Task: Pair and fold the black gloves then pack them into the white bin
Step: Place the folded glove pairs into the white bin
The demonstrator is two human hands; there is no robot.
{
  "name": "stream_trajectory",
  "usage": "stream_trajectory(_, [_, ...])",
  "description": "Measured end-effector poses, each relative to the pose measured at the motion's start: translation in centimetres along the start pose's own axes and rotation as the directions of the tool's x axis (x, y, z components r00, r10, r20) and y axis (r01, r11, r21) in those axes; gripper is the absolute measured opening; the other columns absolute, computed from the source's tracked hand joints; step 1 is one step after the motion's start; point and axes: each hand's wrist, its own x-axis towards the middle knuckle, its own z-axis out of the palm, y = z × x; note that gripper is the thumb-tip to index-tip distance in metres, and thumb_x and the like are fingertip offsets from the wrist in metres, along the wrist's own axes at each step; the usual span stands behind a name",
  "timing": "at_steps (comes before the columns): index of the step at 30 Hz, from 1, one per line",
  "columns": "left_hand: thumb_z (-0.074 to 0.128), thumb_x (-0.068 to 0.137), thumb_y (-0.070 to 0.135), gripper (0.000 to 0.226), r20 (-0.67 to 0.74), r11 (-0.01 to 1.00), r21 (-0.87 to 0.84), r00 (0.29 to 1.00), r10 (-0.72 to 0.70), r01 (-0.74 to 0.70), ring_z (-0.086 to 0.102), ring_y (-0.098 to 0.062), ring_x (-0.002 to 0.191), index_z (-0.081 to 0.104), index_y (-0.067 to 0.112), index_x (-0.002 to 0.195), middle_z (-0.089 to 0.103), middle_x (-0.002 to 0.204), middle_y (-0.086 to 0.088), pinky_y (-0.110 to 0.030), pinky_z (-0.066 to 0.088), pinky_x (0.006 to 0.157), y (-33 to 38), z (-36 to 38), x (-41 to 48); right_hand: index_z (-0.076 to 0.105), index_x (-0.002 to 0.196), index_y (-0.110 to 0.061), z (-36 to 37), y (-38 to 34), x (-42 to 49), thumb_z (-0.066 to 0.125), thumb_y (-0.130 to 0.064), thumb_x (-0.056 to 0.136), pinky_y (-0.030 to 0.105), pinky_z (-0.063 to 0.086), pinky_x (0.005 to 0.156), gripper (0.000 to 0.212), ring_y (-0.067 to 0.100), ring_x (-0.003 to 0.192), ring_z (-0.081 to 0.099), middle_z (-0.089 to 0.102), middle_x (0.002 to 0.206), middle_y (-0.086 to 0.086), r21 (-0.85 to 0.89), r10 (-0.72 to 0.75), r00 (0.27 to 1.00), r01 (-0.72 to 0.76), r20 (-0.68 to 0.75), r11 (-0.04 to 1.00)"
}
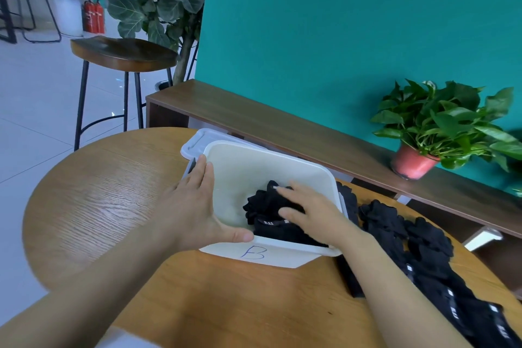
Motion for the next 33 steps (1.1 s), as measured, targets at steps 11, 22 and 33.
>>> stream_trajectory(11, [0.033,0.025,0.108,0.167,0.044,0.999,-0.045,0.999,-0.021,0.023,0.017,-0.023,0.149,-0.010,0.012,0.156,-0.016,0.164,0.005,-0.044,0.038,0.109,0.4,-1.0,0.7,0.032,0.152,-0.030,1.4,2.1,-5.1,0.049,-0.042,0.100,0.032,0.010,0.118,0.056,0.015,0.150,0.004,0.017,0.162,0.001,0.114,0.189,0.943,-0.163,-0.273,0.980])
stream_trajectory(22, [0.019,0.026,0.111,0.166,0.068,0.998,0.066,0.997,-0.021,0.016,0.009,-0.029,0.149,0.001,0.008,0.156,0.003,0.165,-0.007,-0.048,0.020,0.119,-0.2,-1.0,2.8,0.028,0.154,-0.024,2.1,2.7,-3.9,0.036,-0.048,0.103,0.039,0.007,0.121,0.057,0.015,0.151,-0.004,0.005,0.165,-0.002,0.196,0.282,0.933,-0.240,-0.222,0.951])
stream_trajectory(33, [-0.006,0.060,0.096,0.133,-0.037,0.965,0.236,0.991,0.128,-0.116,0.006,-0.018,0.152,0.014,0.004,0.154,0.019,0.162,-0.006,-0.043,0.001,0.122,-0.3,-0.4,2.8,0.032,0.152,-0.016,1.4,2.0,-4.8,0.033,-0.044,0.105,0.042,0.010,0.121,0.055,0.021,0.151,0.003,0.017,0.161,0.006,0.164,0.263,0.941,-0.231,-0.211,0.959])
